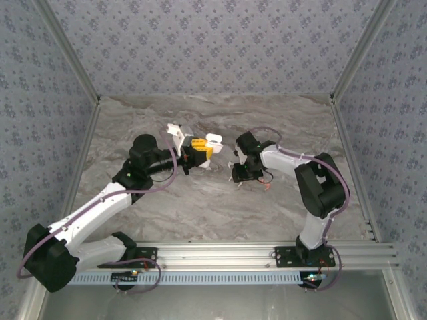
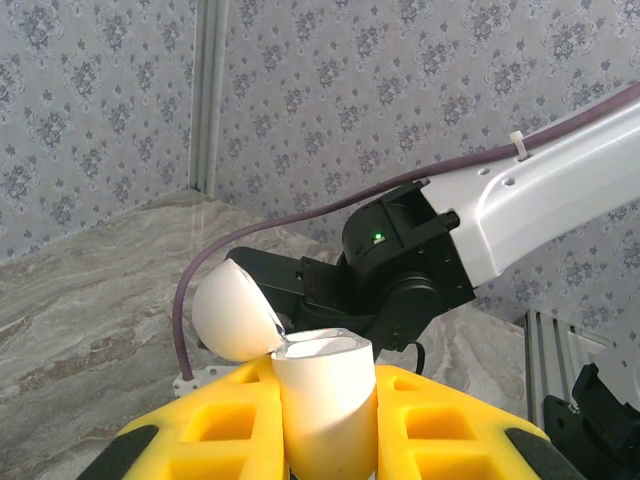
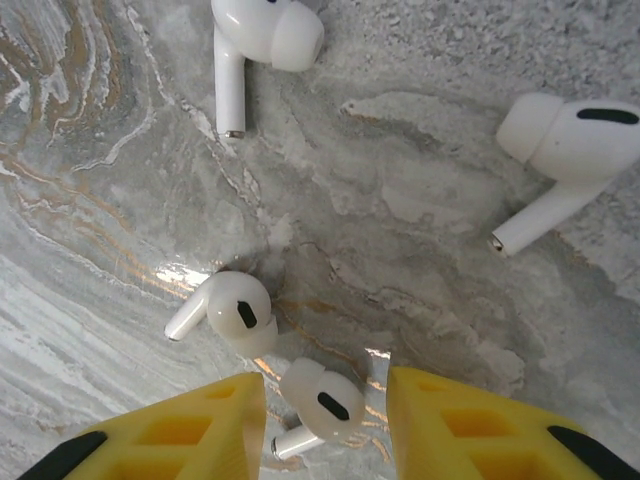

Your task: Insert the wireless bluetooth earbuds into the charging case

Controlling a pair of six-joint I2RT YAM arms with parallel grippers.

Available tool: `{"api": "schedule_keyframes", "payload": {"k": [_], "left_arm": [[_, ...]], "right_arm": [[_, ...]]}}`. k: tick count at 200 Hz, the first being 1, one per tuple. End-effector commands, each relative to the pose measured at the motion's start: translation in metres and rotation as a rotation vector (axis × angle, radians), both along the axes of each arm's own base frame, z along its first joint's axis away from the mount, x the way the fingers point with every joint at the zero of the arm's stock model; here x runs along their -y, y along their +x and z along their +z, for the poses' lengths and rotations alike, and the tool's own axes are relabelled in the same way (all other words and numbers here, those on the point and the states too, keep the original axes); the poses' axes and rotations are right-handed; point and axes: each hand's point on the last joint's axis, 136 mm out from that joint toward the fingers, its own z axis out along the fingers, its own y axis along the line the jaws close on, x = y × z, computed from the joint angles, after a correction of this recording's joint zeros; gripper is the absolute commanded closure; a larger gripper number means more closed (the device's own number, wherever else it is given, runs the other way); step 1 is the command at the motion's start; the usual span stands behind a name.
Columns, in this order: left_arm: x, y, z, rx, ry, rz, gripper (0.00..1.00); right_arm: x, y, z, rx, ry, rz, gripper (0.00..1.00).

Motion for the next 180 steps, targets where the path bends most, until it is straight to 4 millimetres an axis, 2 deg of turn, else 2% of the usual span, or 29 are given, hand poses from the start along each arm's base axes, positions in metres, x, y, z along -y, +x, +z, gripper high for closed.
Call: {"api": "schedule_keyframes", "payload": {"k": [1,33,66,97,140,180], "left_arm": [[0.003,-0.004,0.019,0.046,-0.023,-0.02,1.0],[0.003,-0.004,0.018,0.042,-0.021,-0.017,1.0],[0.003,-0.004,0.017,0.04,-0.02,-0.014,1.0],[0.003,-0.004,0.017,0.039,-0.019,-0.014,1.0],[0.003,-0.004,0.015,0.035,-0.014,-0.013,1.0],[0.001,-0.004,0.014,0.028,-0.012,-0.004,1.0]], "right_arm": [[-0.005,0.001,-0.001,-0.006,-0.001,0.018,0.62],[-0.004,-0.004,-0.005,-0.02,-0.01,0.023,0.63],[-0.002,-0.008,-0.009,-0.032,-0.02,0.033,0.69],[-0.001,-0.008,-0.007,-0.019,-0.022,0.034,0.75],[0.002,-0.008,-0.002,-0.002,-0.035,0.046,0.75],[0.005,-0.002,0.023,0.085,-0.005,0.043,0.75]]}}
